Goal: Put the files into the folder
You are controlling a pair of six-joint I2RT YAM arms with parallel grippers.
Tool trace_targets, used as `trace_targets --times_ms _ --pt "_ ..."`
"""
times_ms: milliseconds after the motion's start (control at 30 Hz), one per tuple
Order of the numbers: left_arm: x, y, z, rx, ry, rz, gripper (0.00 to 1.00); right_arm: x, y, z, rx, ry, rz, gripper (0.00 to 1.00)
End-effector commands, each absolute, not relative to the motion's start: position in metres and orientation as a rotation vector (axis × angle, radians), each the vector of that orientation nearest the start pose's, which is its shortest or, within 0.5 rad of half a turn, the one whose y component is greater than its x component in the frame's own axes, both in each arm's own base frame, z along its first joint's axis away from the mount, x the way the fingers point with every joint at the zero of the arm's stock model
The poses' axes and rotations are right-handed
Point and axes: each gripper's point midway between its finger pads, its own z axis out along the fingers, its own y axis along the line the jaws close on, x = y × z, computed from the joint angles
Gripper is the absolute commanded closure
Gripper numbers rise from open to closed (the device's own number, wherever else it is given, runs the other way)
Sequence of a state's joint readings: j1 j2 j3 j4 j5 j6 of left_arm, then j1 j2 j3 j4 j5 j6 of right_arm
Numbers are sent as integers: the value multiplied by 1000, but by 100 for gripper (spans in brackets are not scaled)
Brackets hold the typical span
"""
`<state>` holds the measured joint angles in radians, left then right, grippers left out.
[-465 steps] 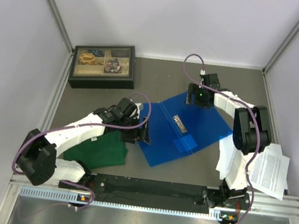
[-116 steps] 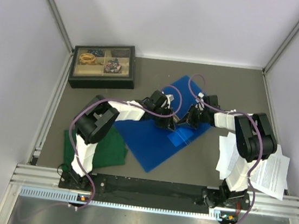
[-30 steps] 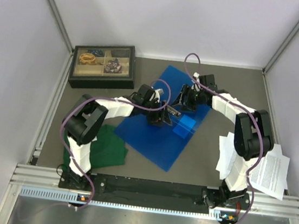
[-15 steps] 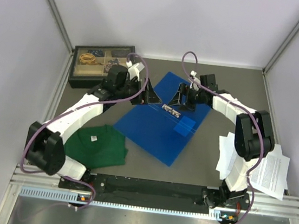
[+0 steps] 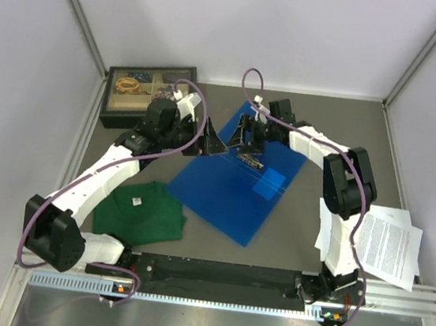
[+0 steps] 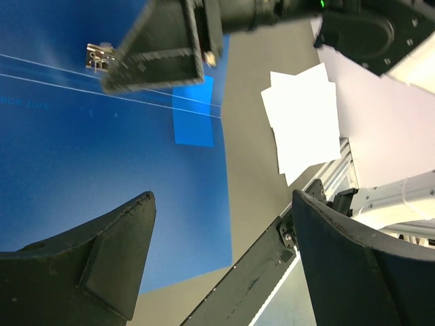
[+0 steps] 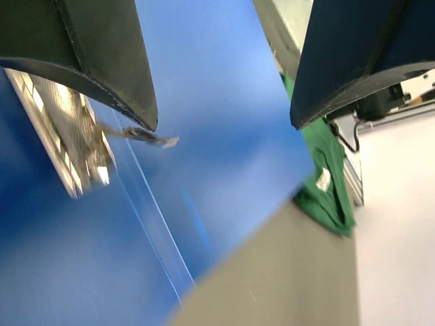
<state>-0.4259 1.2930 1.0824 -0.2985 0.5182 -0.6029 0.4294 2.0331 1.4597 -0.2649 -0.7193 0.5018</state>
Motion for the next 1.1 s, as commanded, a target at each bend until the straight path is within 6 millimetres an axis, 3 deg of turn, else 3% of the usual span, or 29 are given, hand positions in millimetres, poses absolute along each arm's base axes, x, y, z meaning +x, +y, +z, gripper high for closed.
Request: trace_targets --times_ms 0,67,133,167,267,300,367,400,500,533,600,633,767,800,833,867,900,967,1067 --pt "290 -247 251 153 2174 -1140 15 412 354 128 -400 2352 1346 22" --pt "289 -247 251 149 2172 -1139 15 416 362 117 -407 2352 1373 22" --pt "288 -246 253 146 2166 -1137 15 425 373 124 -438 2297 1395 22" --pt "289 -245 254 142 2164 -1132 15 427 376 116 -422 2315 1415 22" --pt "288 -243 252 129 2170 -1121 15 436 383 134 -436 2292 1443 22" --pt "289 -243 252 122 2171 -1121 15 438 383 149 -443 2272 1431 21" --pt "290 -244 243 111 2195 -1126 15 440 372 163 -417 2278 1360 21" --pt "289 -246 237 95 2214 -1141 15 437 364 183 -415 2253 1333 20" --pt "288 -260 210 77 2309 -1173 17 450 320 190 -304 2296 1186 19" --pt "289 -266 193 78 2358 -1157 17 462 295 187 -273 2302 1119 18" --pt "280 -286 176 143 2409 -1120 18 471 262 176 -208 2360 978 17" --pt "282 -295 164 146 2447 -1088 18 483 236 168 -197 2369 899 14" --pt "266 -331 135 227 2532 -1050 21 512 174 145 -151 2413 657 10" --pt "260 -343 126 264 2546 -1049 20 519 165 147 -157 2407 619 9" --pt "260 -348 121 269 2548 -1043 21 525 156 135 -160 2425 584 7" --pt "260 -350 114 266 2561 -1027 21 537 136 136 -122 2412 557 7" --pt "260 -353 103 269 2579 -1018 22 541 130 133 -115 2415 559 7" --pt "261 -351 90 264 2604 -989 23 555 111 125 -95 2412 550 6" --pt "260 -344 68 273 2648 -918 23 561 100 113 -122 2429 566 6"
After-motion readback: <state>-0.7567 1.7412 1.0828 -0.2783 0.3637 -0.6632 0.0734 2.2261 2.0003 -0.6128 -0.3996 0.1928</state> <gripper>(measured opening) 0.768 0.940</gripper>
